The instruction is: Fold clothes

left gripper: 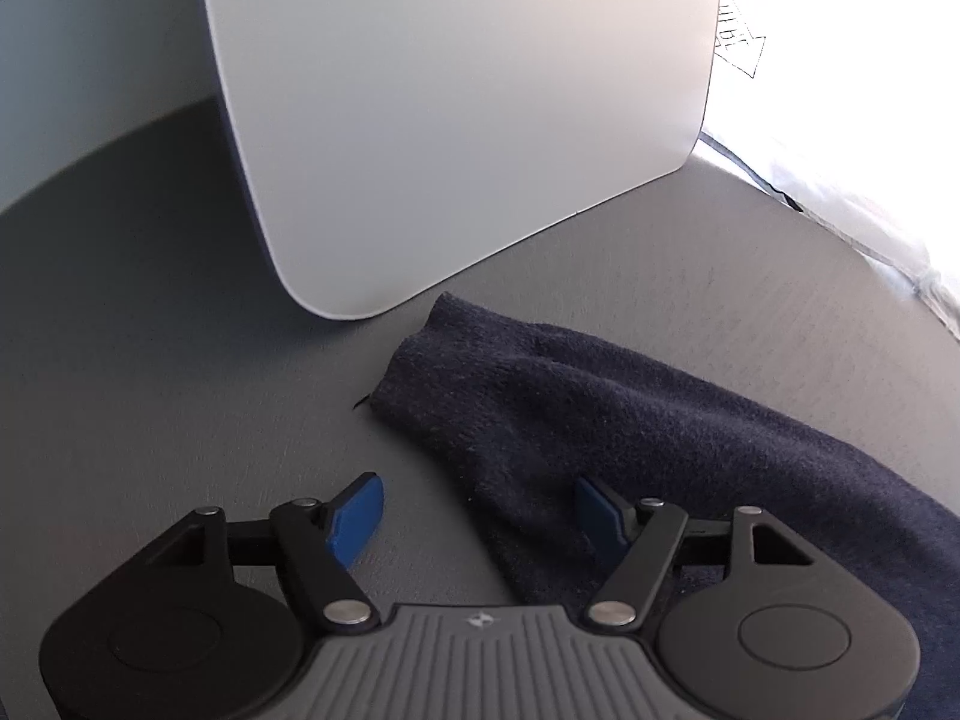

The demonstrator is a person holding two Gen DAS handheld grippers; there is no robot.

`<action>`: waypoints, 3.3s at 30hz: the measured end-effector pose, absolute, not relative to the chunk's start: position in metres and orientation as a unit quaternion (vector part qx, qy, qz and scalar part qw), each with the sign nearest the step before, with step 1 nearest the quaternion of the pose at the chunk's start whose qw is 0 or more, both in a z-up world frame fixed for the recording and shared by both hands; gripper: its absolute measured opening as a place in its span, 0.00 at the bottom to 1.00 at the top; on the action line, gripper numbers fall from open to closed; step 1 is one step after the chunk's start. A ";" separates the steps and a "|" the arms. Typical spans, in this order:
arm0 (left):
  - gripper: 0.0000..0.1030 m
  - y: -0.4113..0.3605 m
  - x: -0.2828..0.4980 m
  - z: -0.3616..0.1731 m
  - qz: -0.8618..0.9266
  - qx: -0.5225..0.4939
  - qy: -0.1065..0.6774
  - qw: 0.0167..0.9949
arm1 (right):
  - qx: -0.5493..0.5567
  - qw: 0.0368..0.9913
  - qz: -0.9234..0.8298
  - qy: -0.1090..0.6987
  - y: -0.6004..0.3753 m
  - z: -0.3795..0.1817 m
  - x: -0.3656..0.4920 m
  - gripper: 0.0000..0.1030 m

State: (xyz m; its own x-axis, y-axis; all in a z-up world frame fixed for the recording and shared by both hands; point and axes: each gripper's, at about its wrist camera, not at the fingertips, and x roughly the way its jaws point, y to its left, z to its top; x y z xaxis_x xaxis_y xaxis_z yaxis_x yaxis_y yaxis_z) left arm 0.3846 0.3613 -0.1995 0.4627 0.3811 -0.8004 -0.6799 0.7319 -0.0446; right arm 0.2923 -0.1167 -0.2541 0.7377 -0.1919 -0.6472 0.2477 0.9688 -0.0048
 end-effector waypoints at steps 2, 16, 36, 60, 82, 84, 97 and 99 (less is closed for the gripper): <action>0.10 0.363 0.384 -0.196 0.297 -0.209 0.399 0.842 | 0.041 0.931 -0.118 0.342 -0.117 -0.254 0.292 1.00; 0.11 0.257 0.376 -0.124 0.024 -0.228 0.335 0.914 | 0.044 0.932 -0.116 0.340 -0.117 -0.254 0.291 1.00; 0.79 0.174 0.368 -0.167 -0.019 -0.101 0.501 0.859 | 0.078 0.917 -0.075 0.383 -0.122 -0.233 0.308 0.89; 0.97 0.216 0.391 -0.196 0.048 -0.186 0.552 0.811 | 0.580 0.652 0.173 0.457 -0.014 -0.285 0.459 0.13; 1.00 0.198 0.376 -0.183 0.053 -0.152 0.548 0.821 | 0.506 0.740 0.174 0.407 -0.023 -0.247 0.438 0.06; 1.00 0.192 0.368 -0.176 0.050 -0.147 0.538 0.828 | 0.510 0.749 0.167 0.388 -0.041 -0.239 0.425 0.06; 1.00 0.110 0.302 -0.151 0.039 -0.134 0.500 0.855 | 0.504 0.785 0.104 0.345 -0.175 -0.218 0.349 0.06; 1.00 0.099 0.293 -0.154 0.039 -0.141 0.507 0.850 | 0.495 0.789 0.101 0.351 -0.192 -0.217 0.344 0.06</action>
